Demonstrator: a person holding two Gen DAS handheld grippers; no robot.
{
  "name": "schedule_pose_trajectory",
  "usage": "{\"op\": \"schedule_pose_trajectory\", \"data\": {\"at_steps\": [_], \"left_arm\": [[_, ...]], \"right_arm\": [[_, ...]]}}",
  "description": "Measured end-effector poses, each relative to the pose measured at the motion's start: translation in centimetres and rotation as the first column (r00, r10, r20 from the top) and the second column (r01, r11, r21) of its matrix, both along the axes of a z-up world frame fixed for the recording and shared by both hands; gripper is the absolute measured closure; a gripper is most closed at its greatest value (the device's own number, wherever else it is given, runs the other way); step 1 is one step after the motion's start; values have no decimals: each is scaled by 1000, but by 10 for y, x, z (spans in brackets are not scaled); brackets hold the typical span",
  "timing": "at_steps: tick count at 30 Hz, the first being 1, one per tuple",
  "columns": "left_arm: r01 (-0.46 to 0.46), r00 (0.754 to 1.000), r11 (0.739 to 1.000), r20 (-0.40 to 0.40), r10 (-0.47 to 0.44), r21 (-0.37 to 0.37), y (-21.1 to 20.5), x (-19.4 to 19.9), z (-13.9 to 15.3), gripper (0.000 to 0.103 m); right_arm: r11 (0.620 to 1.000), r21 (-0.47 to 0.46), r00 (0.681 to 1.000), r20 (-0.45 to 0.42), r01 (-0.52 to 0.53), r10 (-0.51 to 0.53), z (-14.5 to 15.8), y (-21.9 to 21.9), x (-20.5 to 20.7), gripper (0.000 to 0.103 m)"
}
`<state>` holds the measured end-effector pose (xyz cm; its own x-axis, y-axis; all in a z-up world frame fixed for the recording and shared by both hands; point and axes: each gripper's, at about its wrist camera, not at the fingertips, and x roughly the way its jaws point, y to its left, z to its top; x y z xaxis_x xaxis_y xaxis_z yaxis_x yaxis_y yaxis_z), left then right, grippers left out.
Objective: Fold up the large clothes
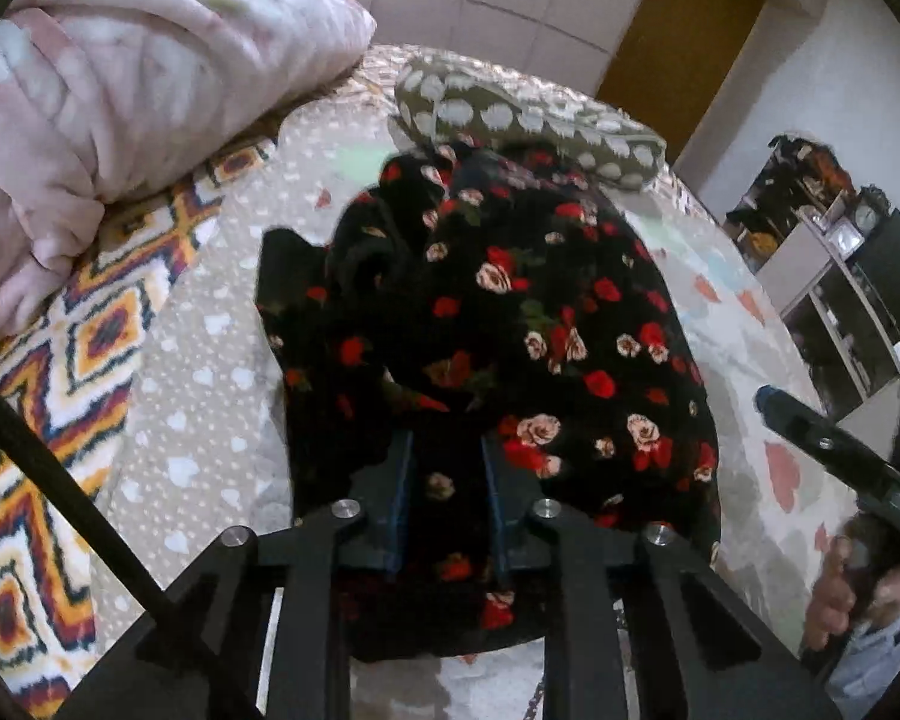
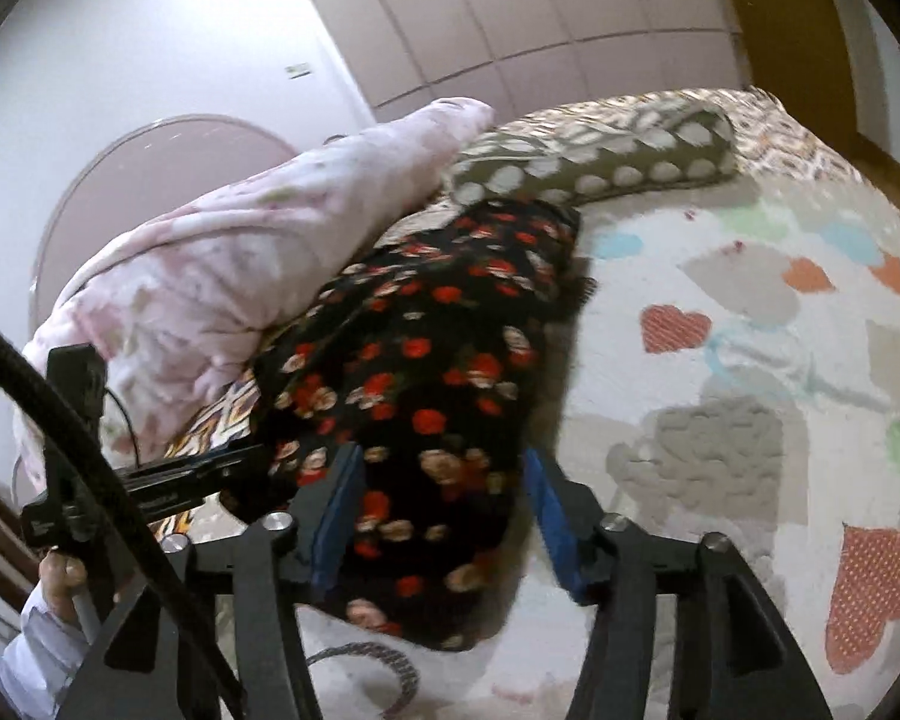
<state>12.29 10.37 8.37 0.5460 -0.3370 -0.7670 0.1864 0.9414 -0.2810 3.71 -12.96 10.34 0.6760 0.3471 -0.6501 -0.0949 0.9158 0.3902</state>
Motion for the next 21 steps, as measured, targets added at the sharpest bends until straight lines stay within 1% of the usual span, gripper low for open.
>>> {"op": "schedule_pose_trajectory", "data": {"at_steps": [1,2,3,4,5,7,8,10,11,12,13,15,17,18,19,20,21], "left_arm": [[-10,1000,1000,1,10,-8,6,-2,0,84],[-16,1000,1000,-5,16,-16,12,-2,-2,84],[-22,1000,999,-21,21,-30,19,-1,-8,84],[-25,999,999,-33,24,-37,22,0,-13,84],[-27,999,999,-43,25,-43,24,2,-18,84],[-30,998,998,-53,27,-52,27,3,-26,84],[-31,998,998,-54,28,-59,29,4,-28,83],[-35,998,996,-55,30,-85,31,5,-32,83],[-37,998,995,-58,32,-96,33,5,-34,82],[-44,997,993,-63,37,-107,36,6,-37,82],[-49,997,993,-64,42,-112,37,6,-40,81],[-59,997,990,-59,52,-124,38,5,-43,81],[-63,997,990,-51,57,-124,33,2,-39,81],[-58,998,992,-42,54,-114,27,0,-34,81],[-40,999,995,-34,37,-92,19,-1,-30,81],[-31,999,997,-23,29,-73,9,-2,-25,82],[-10,1000,998,-17,9,-66,-4,-2,-20,83]], "right_arm": [[1000,10,1000,-4,6,-6,-3,-4,3,30],[1000,24,1000,-12,7,-7,-7,-7,11,26],[999,38,1000,-20,12,-11,-12,-10,17,25],[998,59,1000,-28,16,-14,-17,-14,24,22],[994,105,999,-49,14,-9,-26,-17,37,18],[985,171,995,-97,22,-5,-44,-21,57,18],[974,223,992,-129,34,-5,-57,-21,71,17],[944,331,987,-156,10,44,-74,-17,89,14],[922,386,983,-170,4,67,-83,-14,100,9],[905,426,980,-179,-1,86,-91,-9,108,6],[898,439,978,-188,-2,95,-98,-2,117,5],[891,453,968,-220,-9,122,-110,9,131,9],[876,482,962,-238,0,131,-112,8,137,32],[868,496,962,-237,1,135,-110,6,136,37],[866,500,965,-226,-3,134,-106,2,135,44],[870,493,970,-206,-10,128,-98,-2,130,48],[870,492,975,-182,-20,125,-90,-6,124,49]]}}
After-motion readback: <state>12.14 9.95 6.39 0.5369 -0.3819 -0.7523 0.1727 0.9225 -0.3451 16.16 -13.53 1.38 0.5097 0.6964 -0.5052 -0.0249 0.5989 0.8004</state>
